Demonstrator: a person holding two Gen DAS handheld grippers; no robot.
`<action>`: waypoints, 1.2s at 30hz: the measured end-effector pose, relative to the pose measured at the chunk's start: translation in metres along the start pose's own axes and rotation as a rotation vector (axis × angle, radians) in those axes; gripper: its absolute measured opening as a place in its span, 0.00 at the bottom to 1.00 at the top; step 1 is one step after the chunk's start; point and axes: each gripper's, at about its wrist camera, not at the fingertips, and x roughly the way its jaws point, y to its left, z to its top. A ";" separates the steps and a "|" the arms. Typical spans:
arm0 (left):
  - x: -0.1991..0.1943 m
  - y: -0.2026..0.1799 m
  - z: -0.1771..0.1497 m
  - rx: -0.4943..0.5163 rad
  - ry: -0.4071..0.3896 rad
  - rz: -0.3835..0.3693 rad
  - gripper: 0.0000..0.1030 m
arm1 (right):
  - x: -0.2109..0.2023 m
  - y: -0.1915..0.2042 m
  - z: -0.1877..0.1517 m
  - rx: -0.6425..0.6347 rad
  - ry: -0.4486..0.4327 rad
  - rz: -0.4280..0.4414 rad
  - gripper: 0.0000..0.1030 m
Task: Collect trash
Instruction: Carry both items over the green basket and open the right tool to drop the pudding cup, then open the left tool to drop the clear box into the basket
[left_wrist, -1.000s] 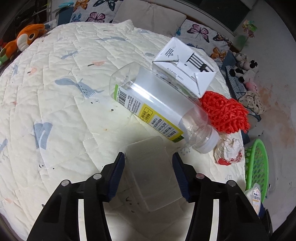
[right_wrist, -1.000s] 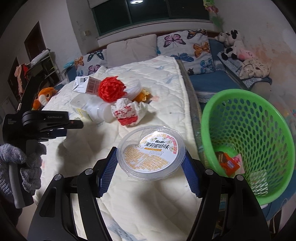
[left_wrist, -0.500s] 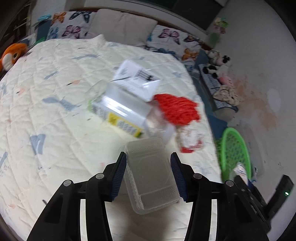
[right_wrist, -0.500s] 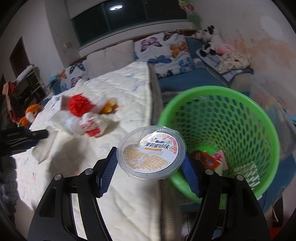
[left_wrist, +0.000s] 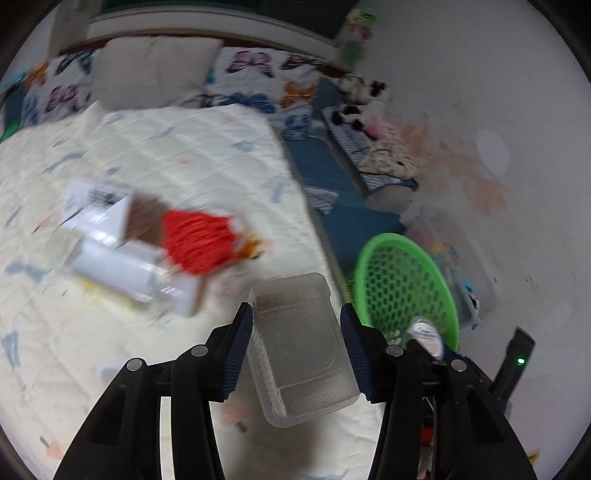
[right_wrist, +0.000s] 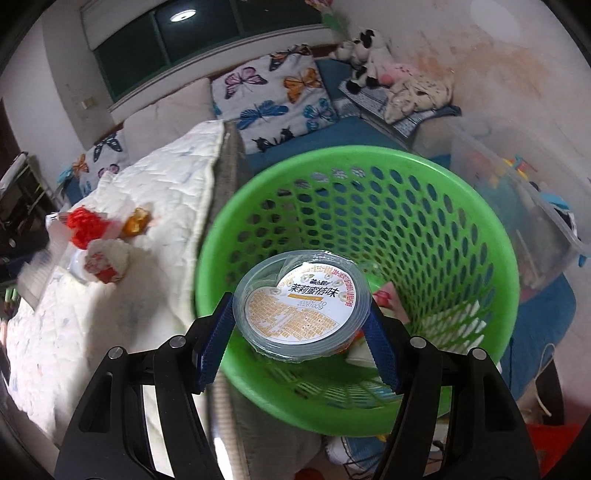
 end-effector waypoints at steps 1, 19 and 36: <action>0.002 -0.009 0.001 0.025 -0.003 -0.010 0.46 | 0.002 -0.002 0.000 0.004 0.003 -0.003 0.66; 0.051 -0.087 0.002 0.240 0.003 -0.048 0.46 | -0.004 -0.038 -0.006 0.056 0.010 -0.010 0.71; 0.074 -0.119 -0.008 0.331 0.007 -0.074 0.46 | -0.032 -0.042 -0.012 0.060 -0.036 -0.009 0.71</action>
